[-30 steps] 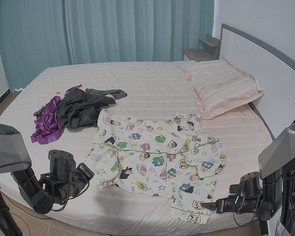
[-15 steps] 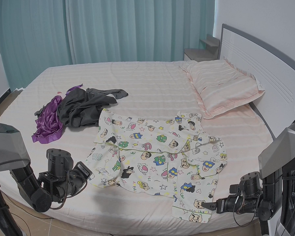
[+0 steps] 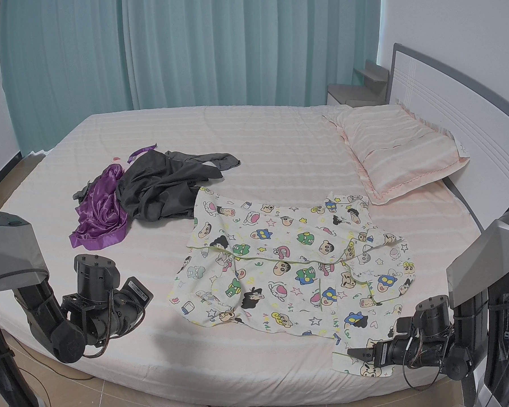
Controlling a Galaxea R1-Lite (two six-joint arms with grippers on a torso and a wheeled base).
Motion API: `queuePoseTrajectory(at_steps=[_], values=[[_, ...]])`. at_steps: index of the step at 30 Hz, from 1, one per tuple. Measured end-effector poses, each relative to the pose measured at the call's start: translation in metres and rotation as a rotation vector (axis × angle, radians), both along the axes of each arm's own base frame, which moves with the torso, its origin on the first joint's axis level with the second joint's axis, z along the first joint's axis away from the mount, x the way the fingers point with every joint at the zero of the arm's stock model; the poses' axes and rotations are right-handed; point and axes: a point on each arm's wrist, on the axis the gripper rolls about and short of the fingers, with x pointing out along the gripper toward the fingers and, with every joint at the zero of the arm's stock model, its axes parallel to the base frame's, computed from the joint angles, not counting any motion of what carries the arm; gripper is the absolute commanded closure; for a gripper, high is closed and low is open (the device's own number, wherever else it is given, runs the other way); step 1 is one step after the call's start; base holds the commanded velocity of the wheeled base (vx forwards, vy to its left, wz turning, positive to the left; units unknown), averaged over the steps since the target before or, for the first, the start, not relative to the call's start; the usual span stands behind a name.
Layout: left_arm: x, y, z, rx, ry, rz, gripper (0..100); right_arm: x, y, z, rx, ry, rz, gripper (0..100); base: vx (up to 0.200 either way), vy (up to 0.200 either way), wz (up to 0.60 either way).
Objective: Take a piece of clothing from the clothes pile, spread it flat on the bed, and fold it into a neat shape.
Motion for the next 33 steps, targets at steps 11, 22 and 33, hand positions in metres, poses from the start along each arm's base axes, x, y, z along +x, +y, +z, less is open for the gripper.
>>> queuePoseTrajectory(at_steps=[11, 22, 33], values=[[-0.001, -0.001, 0.001, -0.017, -0.018, -0.003, 100, 0.000, 0.000, 0.002, 0.003, -0.009, -0.002, 0, 0.018, 0.000, 0.00], [-0.001, -0.003, -0.002, -0.055, 0.002, -0.023, 100, 0.001, -0.001, 0.005, 0.009, -0.022, -0.006, 0, 0.091, 0.000, 0.00], [-0.001, -0.004, -0.003, -0.065, -0.013, -0.047, 100, 0.009, -0.022, 0.011, -0.031, -0.077, -0.069, 0, 0.000, 0.000, 0.00]])
